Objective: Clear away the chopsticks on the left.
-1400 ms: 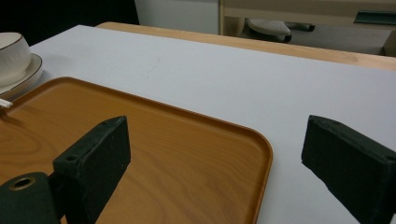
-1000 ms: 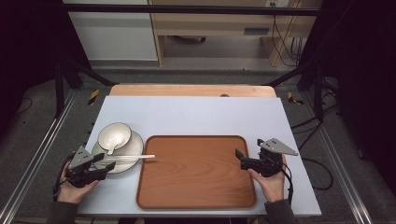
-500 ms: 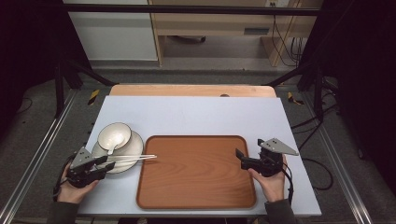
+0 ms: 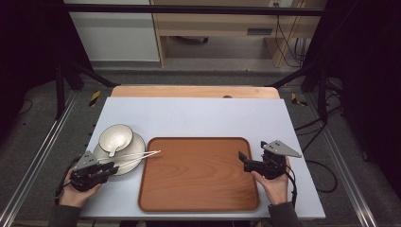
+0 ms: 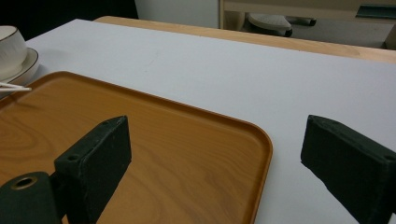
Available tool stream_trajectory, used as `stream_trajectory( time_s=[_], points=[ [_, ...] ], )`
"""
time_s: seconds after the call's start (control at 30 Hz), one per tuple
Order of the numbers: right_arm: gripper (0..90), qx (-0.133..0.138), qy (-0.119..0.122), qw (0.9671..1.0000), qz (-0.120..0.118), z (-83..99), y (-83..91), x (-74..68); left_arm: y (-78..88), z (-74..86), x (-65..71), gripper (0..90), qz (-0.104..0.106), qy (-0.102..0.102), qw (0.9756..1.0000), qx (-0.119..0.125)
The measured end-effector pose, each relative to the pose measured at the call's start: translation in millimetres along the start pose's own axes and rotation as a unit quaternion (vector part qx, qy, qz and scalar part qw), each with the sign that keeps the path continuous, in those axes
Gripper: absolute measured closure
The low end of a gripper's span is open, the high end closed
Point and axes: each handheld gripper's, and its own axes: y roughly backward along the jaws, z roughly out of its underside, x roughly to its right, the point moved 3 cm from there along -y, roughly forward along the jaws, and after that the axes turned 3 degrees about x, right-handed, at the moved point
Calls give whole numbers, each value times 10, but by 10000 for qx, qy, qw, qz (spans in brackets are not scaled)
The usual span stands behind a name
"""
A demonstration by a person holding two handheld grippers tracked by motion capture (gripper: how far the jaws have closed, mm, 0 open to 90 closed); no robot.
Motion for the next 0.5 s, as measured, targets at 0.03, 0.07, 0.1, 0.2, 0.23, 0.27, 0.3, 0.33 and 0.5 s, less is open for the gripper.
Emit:
stream_trajectory(
  time_s=[0.03,0.07,0.1,0.2,0.23,0.27,0.3,0.33,0.5],
  points=[
    [86,0,0,10000,0,0,0,0,0,0,0,715,0,0,10000,0],
    [86,-5,15,10000,4,1,-5,0,-7,-7,23,723,17,-27,10000,-20],
    [86,-5,15,10000,4,1,-5,0,-7,-7,23,729,17,-27,10000,-20],
    [86,3,-11,10000,-6,-2,-6,-3,-18,-16,62,756,39,-7,10000,-25],
    [86,3,-11,10000,-6,-2,-6,-3,-18,-16,62,765,39,-7,10000,-25],
    [85,-2,0,10000,-5,-1,-5,-2,-19,-18,71,778,43,-4,10000,-38],
    [85,-2,13,10000,0,0,-6,-1,-20,-20,77,789,46,3,10000,-46],
    [85,-2,2,10000,-4,0,-5,-1,-25,-23,86,799,31,3,10000,-58],
    [85,3,1,10000,6,2,-4,6,-37,-29,111,832,-35,71,9999,-73]
  ],
)
